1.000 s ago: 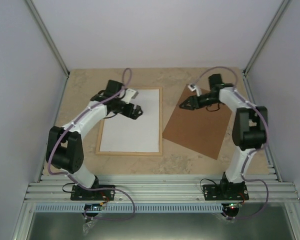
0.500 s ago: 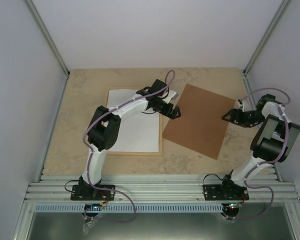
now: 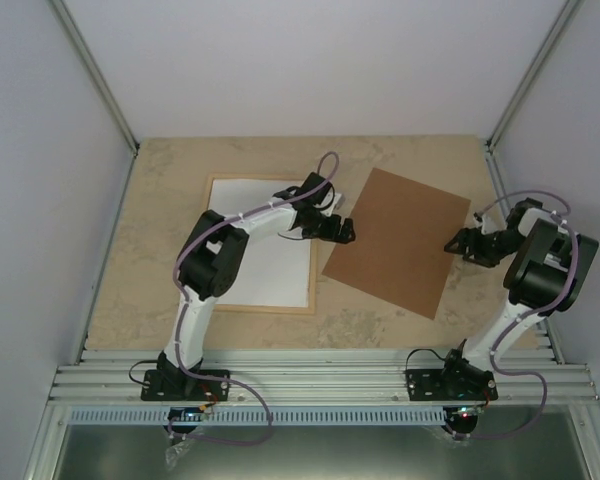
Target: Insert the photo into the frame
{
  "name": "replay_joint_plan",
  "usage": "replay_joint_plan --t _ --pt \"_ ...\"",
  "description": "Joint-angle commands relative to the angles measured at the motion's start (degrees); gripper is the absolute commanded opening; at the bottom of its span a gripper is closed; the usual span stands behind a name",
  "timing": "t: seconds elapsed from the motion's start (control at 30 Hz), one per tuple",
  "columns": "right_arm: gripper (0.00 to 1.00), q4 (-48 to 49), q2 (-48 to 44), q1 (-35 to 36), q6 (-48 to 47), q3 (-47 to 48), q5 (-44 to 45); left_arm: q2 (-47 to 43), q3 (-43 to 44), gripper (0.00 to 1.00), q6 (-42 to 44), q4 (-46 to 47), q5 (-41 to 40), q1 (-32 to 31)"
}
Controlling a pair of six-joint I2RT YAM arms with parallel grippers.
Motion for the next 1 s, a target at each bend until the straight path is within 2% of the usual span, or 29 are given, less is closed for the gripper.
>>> replay_joint_plan --t 0.0,0.07,0.17,0.33,0.47,0.57,0.67,0.8,0.97 --pt "0.75 4.34 7.37 0.04 1.74 2.74 2.29 -4.92 -12.45 1.00 -1.88 -2.82 -0.56 -0.40" --pt "0.74 4.28 9.88 0.74 2.06 4.40 0.74 -7.21 -16.03 0.99 -1.66 -1.70 -0.45 -0.57" --pt "0.73 4.57 12.32 2.83 2.26 6.48 -1.54 -7.45 -15.83 0.99 -1.99 -1.37 0.76 -0.71" --pt "0.73 4.68 15.14 6.58 1.56 10.10 -3.86 -1.88 -7.00 0.99 -3.48 -0.85 1.97 -0.71" --pt "0.72 5.07 17.84 8.64 1.79 13.57 -6.14 3.94 -1.29 0.99 -6.78 -0.47 8.95 -1.04" --pt "0.71 3.75 18.88 9.37 1.74 15.59 -7.77 2.42 -4.30 0.99 -7.36 2.54 12.07 -2.07" --pt "0.71 1.97 17.66 9.29 0.43 14.82 -7.52 -2.78 -8.61 0.99 -8.49 6.30 13.61 -2.72" --pt "0.71 0.44 14.20 7.98 -0.33 12.44 -5.71 -5.63 -10.52 0.99 -13.43 7.07 7.51 -1.32" --pt "0.72 1.48 11.13 6.63 2.26 9.20 -0.65 -3.74 -10.69 0.99 -21.47 7.30 1.91 0.52"
